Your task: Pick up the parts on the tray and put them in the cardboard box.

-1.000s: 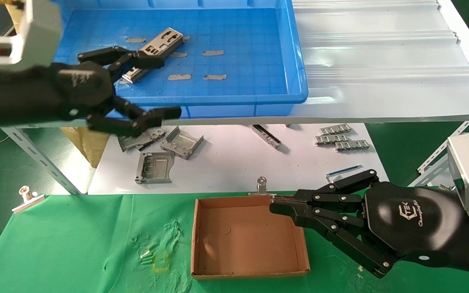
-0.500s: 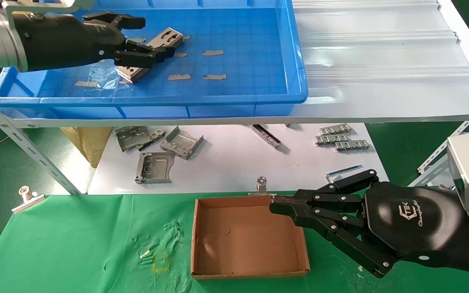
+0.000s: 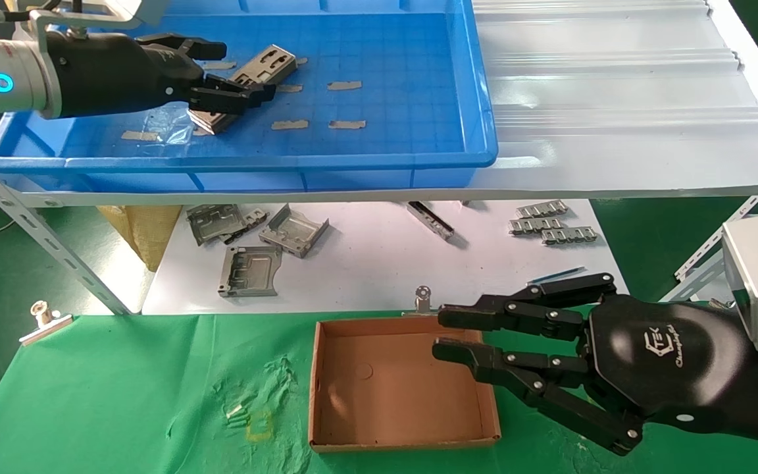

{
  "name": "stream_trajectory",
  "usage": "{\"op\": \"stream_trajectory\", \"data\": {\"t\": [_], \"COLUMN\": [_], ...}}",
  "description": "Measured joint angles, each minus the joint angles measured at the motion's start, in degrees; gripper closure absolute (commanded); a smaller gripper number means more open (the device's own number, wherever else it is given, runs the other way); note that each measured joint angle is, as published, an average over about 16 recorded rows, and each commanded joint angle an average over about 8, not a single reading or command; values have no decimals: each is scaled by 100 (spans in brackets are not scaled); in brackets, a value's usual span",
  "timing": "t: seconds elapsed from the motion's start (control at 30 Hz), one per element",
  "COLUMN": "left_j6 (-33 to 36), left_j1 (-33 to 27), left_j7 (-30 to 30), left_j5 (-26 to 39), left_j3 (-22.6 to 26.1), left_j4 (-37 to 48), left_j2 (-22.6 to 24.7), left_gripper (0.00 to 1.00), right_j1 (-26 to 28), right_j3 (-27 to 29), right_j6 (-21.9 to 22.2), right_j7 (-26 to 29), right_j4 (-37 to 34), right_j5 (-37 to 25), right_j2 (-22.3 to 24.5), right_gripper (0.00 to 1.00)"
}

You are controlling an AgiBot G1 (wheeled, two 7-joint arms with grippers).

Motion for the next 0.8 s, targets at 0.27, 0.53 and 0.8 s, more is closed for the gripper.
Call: {"op": "stream_trajectory", "data": {"t": [0.27, 0.53, 0.8], "left_j6": [-90, -165, -221], "left_j1": [-27, -1, 41], "left_j7": [56, 77, 84], "left_j5": [-14, -82, -120], "left_j3": [-11, -60, -86], "left_j4": [171, 279, 333], "left_j2": [61, 79, 81], "left_gripper": [100, 100, 100], "right_j1": [0, 0, 0], "right_j3": [0, 0, 0], "right_j6": [0, 0, 0], "right_j7": [0, 0, 0], "right_j4": [0, 0, 0], "right_j5": [0, 0, 0], "right_j2": [0, 0, 0], "right_gripper": [0, 0, 0]}}
